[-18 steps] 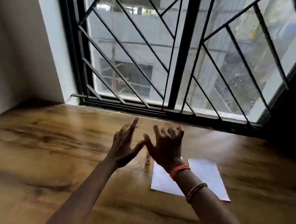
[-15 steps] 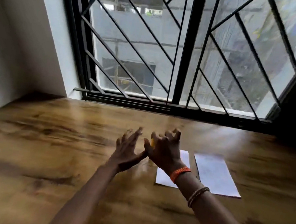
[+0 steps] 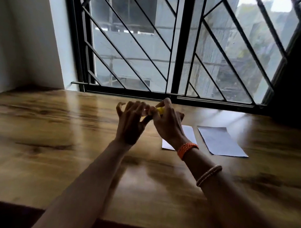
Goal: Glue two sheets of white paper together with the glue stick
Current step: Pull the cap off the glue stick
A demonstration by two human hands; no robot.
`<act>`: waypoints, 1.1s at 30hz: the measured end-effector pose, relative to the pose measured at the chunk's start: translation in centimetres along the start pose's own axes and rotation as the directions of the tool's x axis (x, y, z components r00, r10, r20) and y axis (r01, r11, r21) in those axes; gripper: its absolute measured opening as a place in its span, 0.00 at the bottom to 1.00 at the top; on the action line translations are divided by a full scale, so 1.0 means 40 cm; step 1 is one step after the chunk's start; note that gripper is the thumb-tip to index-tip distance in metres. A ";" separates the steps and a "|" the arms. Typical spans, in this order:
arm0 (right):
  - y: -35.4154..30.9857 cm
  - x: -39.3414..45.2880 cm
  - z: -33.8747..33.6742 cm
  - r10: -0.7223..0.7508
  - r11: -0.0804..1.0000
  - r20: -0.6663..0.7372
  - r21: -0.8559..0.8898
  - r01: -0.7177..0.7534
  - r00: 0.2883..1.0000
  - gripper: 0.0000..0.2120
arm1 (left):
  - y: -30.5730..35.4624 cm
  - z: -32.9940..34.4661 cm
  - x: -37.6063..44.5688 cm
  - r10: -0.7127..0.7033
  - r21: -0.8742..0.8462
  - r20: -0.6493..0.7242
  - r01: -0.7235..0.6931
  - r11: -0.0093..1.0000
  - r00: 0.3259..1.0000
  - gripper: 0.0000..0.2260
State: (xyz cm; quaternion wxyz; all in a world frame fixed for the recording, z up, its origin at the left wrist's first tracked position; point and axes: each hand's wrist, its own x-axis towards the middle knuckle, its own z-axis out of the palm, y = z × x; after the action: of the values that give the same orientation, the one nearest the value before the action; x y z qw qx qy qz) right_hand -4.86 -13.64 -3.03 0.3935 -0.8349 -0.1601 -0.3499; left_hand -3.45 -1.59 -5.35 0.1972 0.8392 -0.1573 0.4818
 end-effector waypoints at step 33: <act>0.082 0.021 -0.027 -0.424 0.735 0.253 -0.465 0.494 0.870 0.13 | -0.024 0.018 0.029 0.030 -0.116 0.386 0.017 0.993 0.922 0.08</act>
State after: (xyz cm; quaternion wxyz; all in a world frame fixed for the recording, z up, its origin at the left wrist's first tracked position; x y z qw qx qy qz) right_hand -2.97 -16.57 -3.75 0.0451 -0.8643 -0.2868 -0.4106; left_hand -1.91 -1.16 -4.82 0.2098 0.9042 -0.2239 0.2971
